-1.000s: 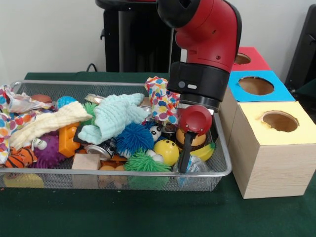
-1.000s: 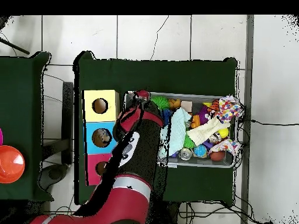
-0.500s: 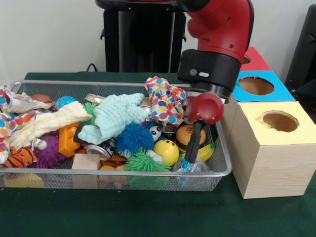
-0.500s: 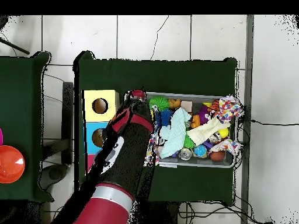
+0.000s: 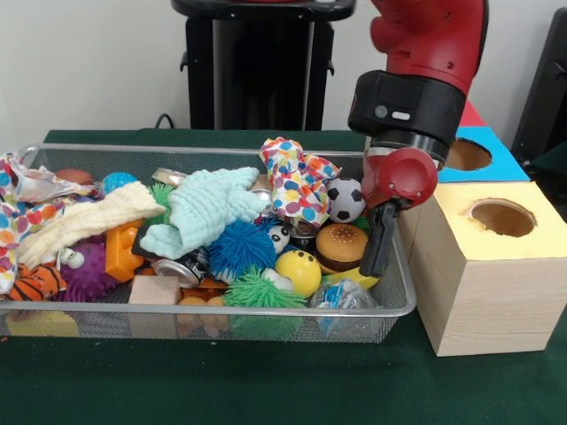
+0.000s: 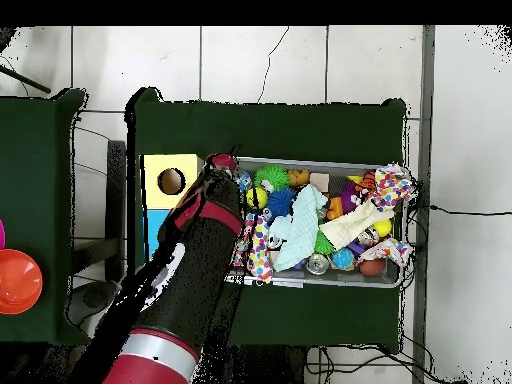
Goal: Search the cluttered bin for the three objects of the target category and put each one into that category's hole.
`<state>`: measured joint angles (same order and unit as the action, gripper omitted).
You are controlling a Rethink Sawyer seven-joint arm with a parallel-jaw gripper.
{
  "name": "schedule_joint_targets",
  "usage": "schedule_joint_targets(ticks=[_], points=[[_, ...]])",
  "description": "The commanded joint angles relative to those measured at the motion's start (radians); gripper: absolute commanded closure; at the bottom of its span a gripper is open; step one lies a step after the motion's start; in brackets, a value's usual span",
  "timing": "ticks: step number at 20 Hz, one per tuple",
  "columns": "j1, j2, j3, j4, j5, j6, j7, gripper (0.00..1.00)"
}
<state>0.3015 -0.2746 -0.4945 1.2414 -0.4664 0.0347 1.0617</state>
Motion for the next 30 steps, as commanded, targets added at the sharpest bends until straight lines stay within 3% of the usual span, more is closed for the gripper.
schedule_joint_targets(ticks=[1,4,15,30], points=[[-0.027,0.063,0.044,0.06,0.063,-0.082,0.271,0.0],[-0.045,0.061,0.067,0.065,0.066,-0.095,0.258,0.0],[0.002,0.14,-0.016,0.067,0.146,-0.173,0.268,0.0],[0.025,0.138,-0.034,0.11,0.196,-0.2,0.251,0.0]])
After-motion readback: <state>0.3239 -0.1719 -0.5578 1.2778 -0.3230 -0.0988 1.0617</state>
